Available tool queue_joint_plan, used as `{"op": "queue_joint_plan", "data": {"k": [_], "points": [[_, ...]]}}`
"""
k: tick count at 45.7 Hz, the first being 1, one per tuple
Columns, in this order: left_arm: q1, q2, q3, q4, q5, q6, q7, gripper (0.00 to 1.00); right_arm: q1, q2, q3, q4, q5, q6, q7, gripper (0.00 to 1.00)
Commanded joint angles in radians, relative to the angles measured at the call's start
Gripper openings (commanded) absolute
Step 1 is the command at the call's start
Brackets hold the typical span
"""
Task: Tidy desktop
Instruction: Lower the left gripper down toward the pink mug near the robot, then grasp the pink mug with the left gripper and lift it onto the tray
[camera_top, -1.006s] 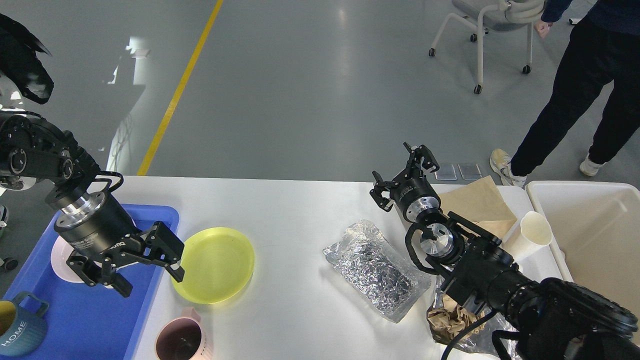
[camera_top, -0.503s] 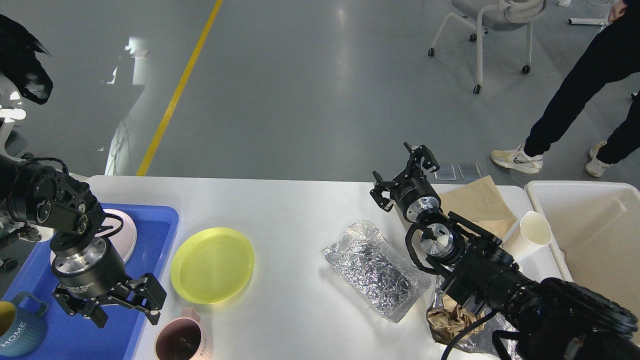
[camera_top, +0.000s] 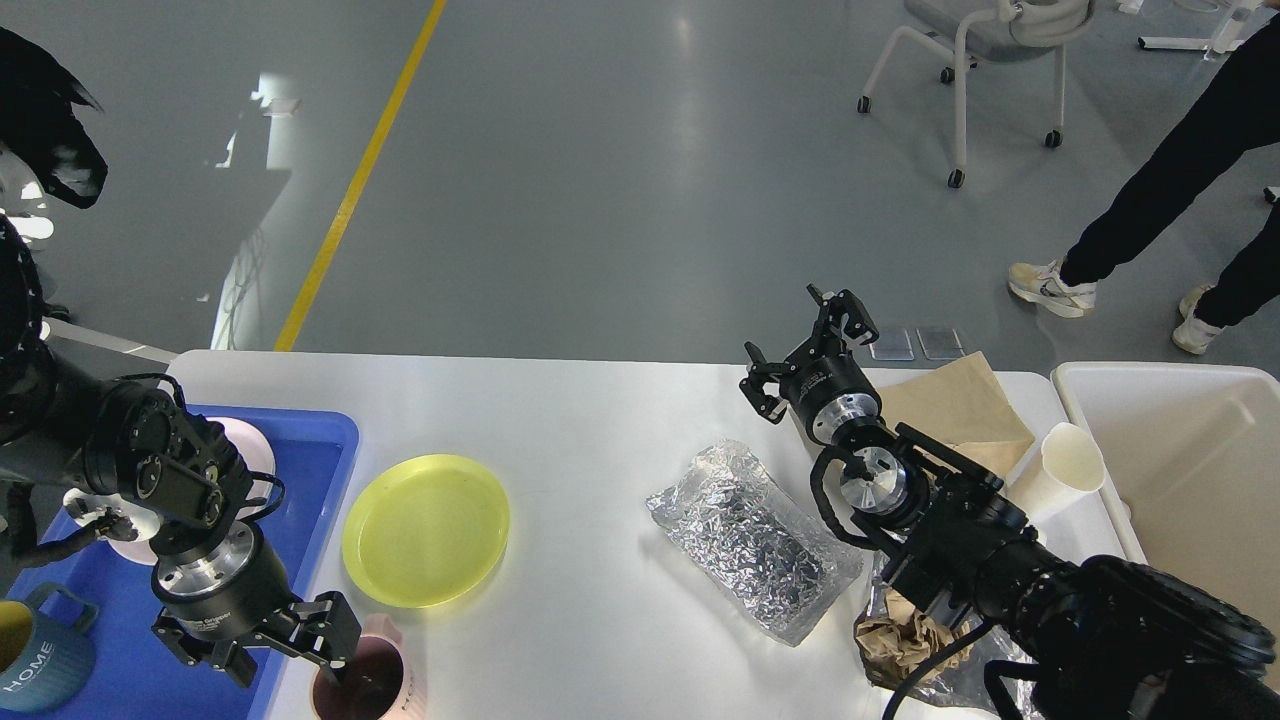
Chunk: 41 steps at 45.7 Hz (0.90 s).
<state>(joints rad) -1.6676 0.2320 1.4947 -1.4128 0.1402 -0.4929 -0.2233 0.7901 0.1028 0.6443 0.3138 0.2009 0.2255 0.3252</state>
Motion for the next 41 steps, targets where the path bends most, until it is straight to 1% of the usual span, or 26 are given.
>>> {"op": "queue_joint_plan", "data": {"k": [1, 3, 10, 16, 25, 33, 38, 41], "points": [[0.035, -0.017, -0.011, 0.002, -0.004, 0.06, 0.018, 0.85, 0.0, 0.0, 0.0, -0.001, 0.0, 0.0, 0.0, 1.0], [0.048, -0.019, -0.02, 0.002, -0.008, 0.086, 0.024, 0.85, 0.0, 0.0, 0.0, -0.001, 0.0, 0.0, 0.0, 1.0], [0.083, -0.026, -0.04, 0.0, -0.025, 0.102, 0.032, 0.83, 0.0, 0.0, 0.0, -0.001, 0.0, 0.0, 0.0, 1.0], [0.109, -0.028, -0.067, 0.002, -0.027, 0.14, 0.032, 0.81, 0.0, 0.0, 0.0, 0.001, 0.0, 0.0, 0.0, 1.0], [0.132, -0.04, -0.074, 0.0, -0.03, 0.142, 0.035, 0.74, 0.0, 0.0, 0.0, 0.001, 0.0, 0.0, 0.0, 1.0], [0.143, -0.04, -0.074, 0.002, -0.03, 0.154, 0.048, 0.59, 0.0, 0.0, 0.0, -0.001, 0.0, 0.0, 0.0, 1.0], [0.15, -0.04, -0.076, 0.002, -0.03, 0.171, 0.061, 0.46, 0.0, 0.0, 0.0, 0.001, 0.0, 0.0, 0.0, 1.0], [0.164, -0.042, -0.085, 0.002, -0.03, 0.195, 0.061, 0.44, 0.0, 0.0, 0.0, -0.001, 0.0, 0.0, 0.0, 1.0]]}}
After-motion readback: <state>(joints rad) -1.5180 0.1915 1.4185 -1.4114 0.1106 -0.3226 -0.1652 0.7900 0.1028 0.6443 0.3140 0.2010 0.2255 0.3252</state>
